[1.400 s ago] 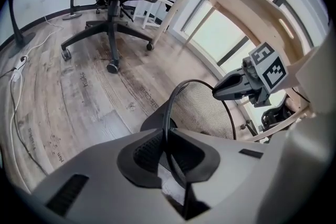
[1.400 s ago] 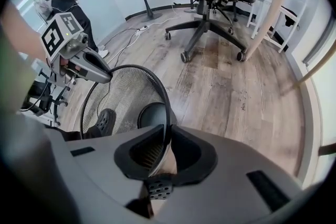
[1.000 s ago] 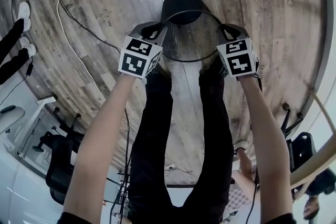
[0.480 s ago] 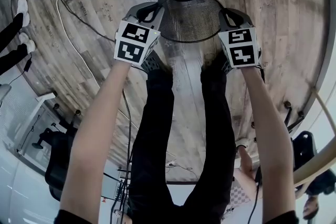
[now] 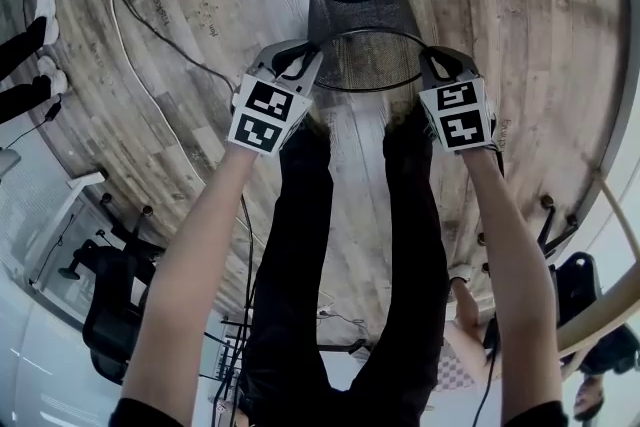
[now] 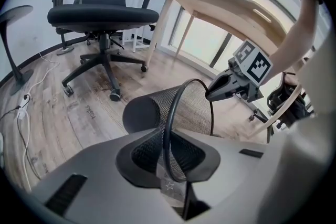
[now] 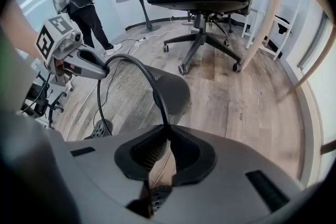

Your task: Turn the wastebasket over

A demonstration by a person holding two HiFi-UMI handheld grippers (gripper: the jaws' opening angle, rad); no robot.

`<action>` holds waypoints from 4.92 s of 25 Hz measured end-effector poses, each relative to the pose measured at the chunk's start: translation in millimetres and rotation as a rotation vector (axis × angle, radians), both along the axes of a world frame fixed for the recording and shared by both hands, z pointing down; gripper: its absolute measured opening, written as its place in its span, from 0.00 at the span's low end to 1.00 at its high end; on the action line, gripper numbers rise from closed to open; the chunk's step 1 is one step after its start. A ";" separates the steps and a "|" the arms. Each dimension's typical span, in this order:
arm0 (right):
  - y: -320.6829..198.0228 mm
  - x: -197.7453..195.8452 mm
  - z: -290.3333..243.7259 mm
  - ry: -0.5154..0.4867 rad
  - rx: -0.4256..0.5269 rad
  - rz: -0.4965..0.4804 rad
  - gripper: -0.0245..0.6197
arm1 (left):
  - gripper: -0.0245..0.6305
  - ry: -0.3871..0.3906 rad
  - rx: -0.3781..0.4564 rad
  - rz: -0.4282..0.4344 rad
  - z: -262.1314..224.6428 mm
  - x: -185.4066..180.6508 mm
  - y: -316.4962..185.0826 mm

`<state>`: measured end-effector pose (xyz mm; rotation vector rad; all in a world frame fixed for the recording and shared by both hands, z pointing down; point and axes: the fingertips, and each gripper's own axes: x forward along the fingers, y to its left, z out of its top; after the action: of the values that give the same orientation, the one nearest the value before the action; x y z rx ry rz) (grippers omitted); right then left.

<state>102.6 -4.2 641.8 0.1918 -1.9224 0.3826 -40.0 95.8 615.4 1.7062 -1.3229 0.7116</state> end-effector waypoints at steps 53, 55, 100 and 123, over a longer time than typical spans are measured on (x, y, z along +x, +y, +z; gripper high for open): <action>87.7 73.3 50.1 0.066 -0.110 0.004 0.19 | 0.15 0.028 -0.246 0.343 115.5 110.4 126.3; 81.5 65.4 38.7 0.038 -0.110 0.038 0.19 | 0.15 0.025 -0.247 0.327 115.1 113.3 124.2; 124.8 25.6 72.2 0.219 -0.376 0.347 0.68 | 0.33 0.143 -0.108 0.288 84.4 -0.7 12.3; 131.5 21.2 69.0 0.212 -0.341 0.354 0.69 | 0.68 0.125 -0.162 0.491 111.6 11.2 -92.7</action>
<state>123.9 127.4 710.8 0.3340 -1.5855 0.8824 -28.8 3.1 726.9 1.9233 -0.7396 0.9414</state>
